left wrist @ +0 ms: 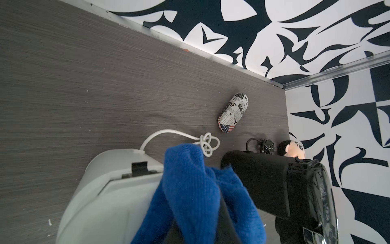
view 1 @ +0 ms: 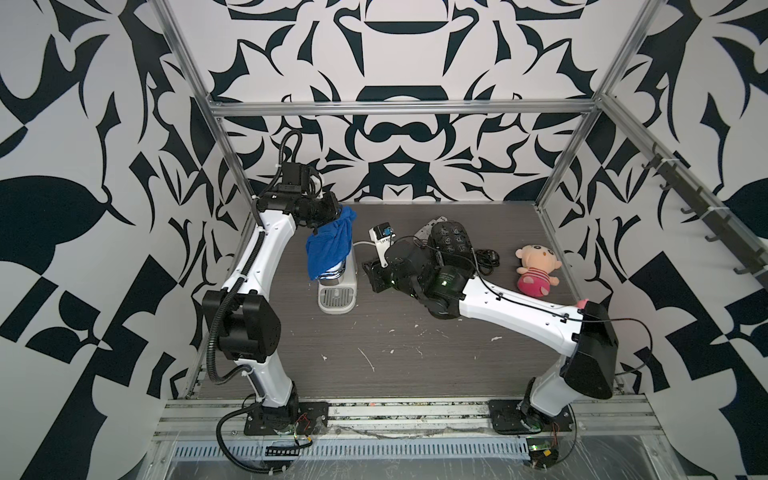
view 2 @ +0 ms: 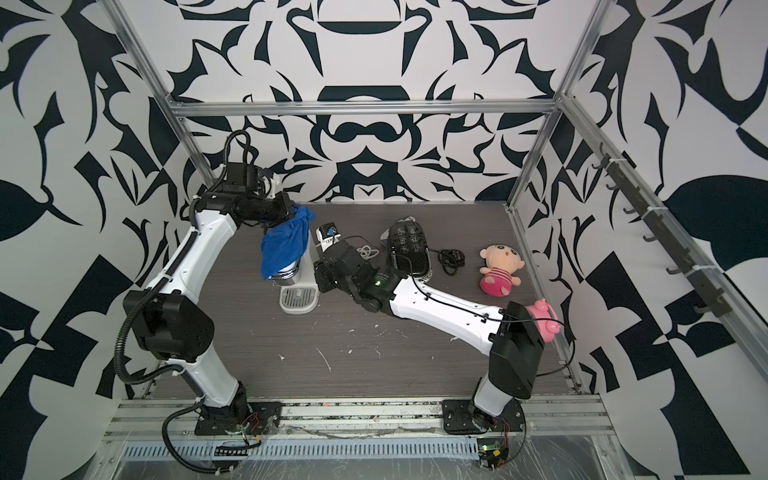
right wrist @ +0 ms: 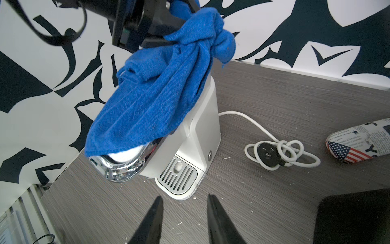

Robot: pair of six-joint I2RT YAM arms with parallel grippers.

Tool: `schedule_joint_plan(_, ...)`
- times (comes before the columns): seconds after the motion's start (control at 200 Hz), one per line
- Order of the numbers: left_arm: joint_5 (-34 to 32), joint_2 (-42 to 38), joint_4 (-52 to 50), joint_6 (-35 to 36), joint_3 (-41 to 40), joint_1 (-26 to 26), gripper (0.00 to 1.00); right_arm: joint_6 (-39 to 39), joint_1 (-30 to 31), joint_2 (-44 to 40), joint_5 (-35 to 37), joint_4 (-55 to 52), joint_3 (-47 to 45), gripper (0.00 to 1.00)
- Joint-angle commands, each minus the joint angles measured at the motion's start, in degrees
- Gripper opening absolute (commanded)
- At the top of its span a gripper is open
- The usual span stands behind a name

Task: Wipe the surface of a coffee machine
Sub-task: Wipe the dirt from the surface of the coffee machine.

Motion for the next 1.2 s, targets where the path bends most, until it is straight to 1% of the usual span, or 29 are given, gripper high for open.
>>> schedule_joint_plan(0.0, -0.22, 0.77, -2.18, 0.64, 2.14, 0.14, 0.00, -0.31, 0.01, -1.89, 0.85, 1.32, 0.25, 0.38)
schedule_joint_plan(0.1, 1.20, -1.72, -1.28, 0.98, -0.40, 0.14, 0.00, -0.22, 0.01, -2.58, 1.26, 1.52, -0.15, 0.39)
schedule_joint_plan(0.275, 0.42, -7.96, -3.28, 3.18, -3.66, 0.14, 0.00, 0.48, 0.01, -4.26, 1.62, 2.29, -2.92, 0.39)
schedule_joint_plan(0.32, 0.73, -10.68, -1.79, 3.46, -6.42, 0.14, 0.00, 0.64, 0.04, -4.67, 1.84, 2.04, -3.56, 0.39)
schedule_joint_plan(0.375, 0.76, -14.63, 2.36, 3.63, -11.12, 0.14, 0.00, 0.77, 0.01, -5.15, 2.05, 2.15, -4.45, 0.39)
schedule_joint_plan(0.41, 0.38, -17.05, 5.04, 3.55, -14.26, 0.14, 0.08, 1.05, 0.02, -5.35, 2.14, 2.42, -5.11, 0.39)
schedule_joint_plan(0.49, -0.29, -21.00, 8.38, 4.23, -18.83, 0.14, 0.39, 1.14, 0.01, -5.30, 2.02, 2.68, -5.71, 0.39)
schedule_joint_plan(0.52, -1.04, -21.94, 8.61, 4.64, -19.56, 0.14, 0.49, 1.27, 0.01, -5.21, 1.95, 2.65, -5.65, 0.39)
schedule_joint_plan(0.59, -3.06, -22.68, 7.75, 5.66, -19.79, 0.14, 0.64, 1.21, 0.01, -4.94, 1.74, 2.76, -5.51, 0.39)
schedule_joint_plan(0.64, -3.42, -22.14, 6.36, 6.59, -18.98, 0.14, 0.69, 1.21, 0.03, -4.67, 1.53, 3.06, -5.25, 0.39)
schedule_joint_plan(0.77, -4.18, -19.90, -0.04, 6.71, -15.07, 0.14, 0.72, 1.02, 0.01, -4.09, 1.11, 2.82, -4.40, 0.39)
schedule_joint_plan(0.82, -4.78, -20.31, -1.10, 6.59, -15.10, 0.06, 0.73, 1.02, 0.01, -4.18, 1.17, 2.51, -4.42, 0.39)
schedule_joint_plan(0.915, -5.80, -22.07, -0.15, 6.01, -18.46, -0.03, 0.76, 1.09, 0.01, -4.48, 1.17, 2.76, -5.17, 0.39)
schedule_joint_plan(1.01, -5.24, -23.90, 1.15, 6.02, -22.39, -0.12, 0.76, 1.68, 0.01, -4.59, 0.71, 2.65, -5.63, 0.39)
schedule_joint_plan(1.11, -3.00, -26.79, 3.96, 5.92, -26.85, -0.25, 0.73, 1.69, 0.03, -4.79, 0.62, 1.81, -5.43, 0.39)
schedule_joint_plan(1.175, -2.75, -27.69, 5.63, 6.04, -29.04, -0.47, 0.66, 1.97, 0.02, -4.79, 0.75, 2.31, -6.09, 0.39)
schedule_joint_plan(1.195, -2.75, -29.61, 6.00, 6.17, -29.58, -0.47, 0.63, 2.10, 0.02, -4.85, 0.82, 2.63, -6.30, 0.39)
